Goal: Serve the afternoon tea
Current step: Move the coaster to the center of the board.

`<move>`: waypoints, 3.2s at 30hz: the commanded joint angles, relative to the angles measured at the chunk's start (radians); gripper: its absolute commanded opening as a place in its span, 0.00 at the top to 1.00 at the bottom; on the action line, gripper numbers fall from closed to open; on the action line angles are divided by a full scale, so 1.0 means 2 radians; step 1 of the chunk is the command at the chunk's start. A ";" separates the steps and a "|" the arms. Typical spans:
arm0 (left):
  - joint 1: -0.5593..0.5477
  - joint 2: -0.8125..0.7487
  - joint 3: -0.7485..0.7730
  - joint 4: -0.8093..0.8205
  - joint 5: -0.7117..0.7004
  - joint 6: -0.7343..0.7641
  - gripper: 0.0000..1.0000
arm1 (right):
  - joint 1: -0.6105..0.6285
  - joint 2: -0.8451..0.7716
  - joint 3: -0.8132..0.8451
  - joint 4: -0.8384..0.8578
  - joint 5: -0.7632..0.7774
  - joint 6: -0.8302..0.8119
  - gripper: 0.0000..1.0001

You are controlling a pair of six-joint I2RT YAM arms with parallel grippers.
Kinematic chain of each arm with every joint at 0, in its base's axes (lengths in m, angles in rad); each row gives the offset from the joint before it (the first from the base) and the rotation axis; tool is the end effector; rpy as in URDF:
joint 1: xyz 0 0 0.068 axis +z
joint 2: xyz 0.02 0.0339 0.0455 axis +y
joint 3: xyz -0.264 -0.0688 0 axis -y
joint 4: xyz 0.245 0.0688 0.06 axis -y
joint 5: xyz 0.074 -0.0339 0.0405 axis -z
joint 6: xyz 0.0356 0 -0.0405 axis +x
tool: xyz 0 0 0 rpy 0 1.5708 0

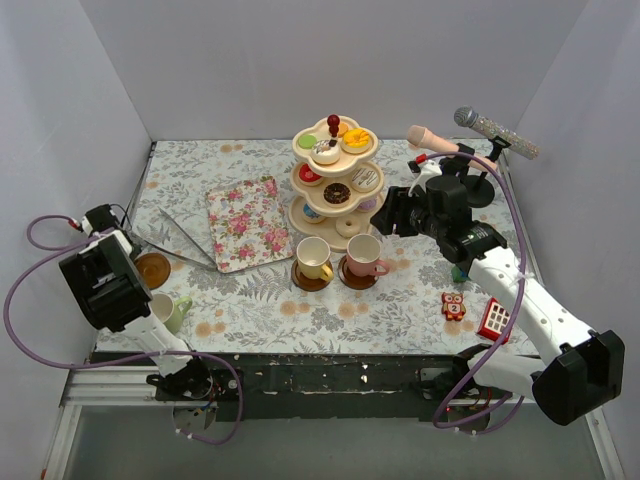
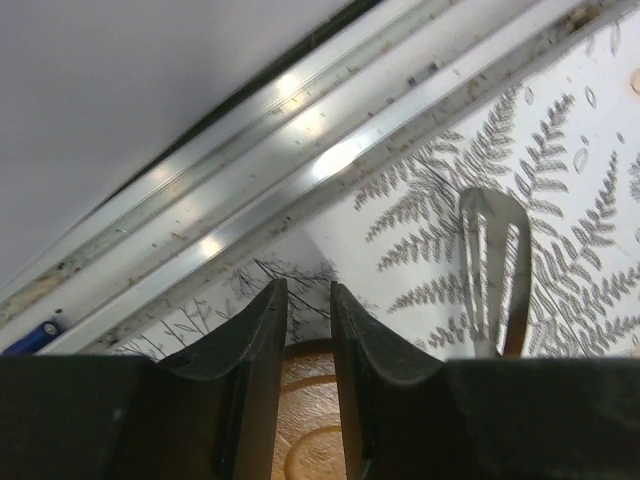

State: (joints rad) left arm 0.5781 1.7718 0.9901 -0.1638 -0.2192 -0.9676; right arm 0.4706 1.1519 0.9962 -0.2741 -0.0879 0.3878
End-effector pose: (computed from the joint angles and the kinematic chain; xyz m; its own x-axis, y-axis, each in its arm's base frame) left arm 0.2910 0.1991 0.1540 0.1418 -0.8673 -0.4772 -0.9222 0.0594 -0.3820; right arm 0.2334 0.1222 0.3303 -0.5415 0.1472 -0.8277 -0.3435 0.8599 0.3776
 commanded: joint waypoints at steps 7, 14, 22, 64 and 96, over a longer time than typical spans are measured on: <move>-0.027 -0.044 -0.040 -0.066 0.009 -0.011 0.76 | -0.004 -0.022 -0.011 0.027 -0.020 0.007 0.35; -0.032 -0.084 -0.083 -0.097 0.036 -0.020 0.76 | -0.004 -0.031 -0.016 0.035 -0.024 0.013 0.36; -0.049 -0.111 -0.105 -0.105 0.090 -0.044 0.77 | -0.004 -0.044 -0.018 0.030 -0.017 0.009 0.36; -0.089 -0.142 -0.090 -0.208 0.073 -0.087 0.50 | -0.006 -0.088 -0.036 0.040 -0.010 0.026 0.35; -0.175 -0.244 -0.148 -0.209 0.001 -0.175 0.29 | -0.008 -0.066 -0.041 0.050 -0.020 0.030 0.36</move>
State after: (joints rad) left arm 0.2295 1.2816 0.7002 -0.5724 -0.1688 -1.2835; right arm 0.4591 1.0241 0.9184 -0.2230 -0.1154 0.4423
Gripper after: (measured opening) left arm 0.693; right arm 0.646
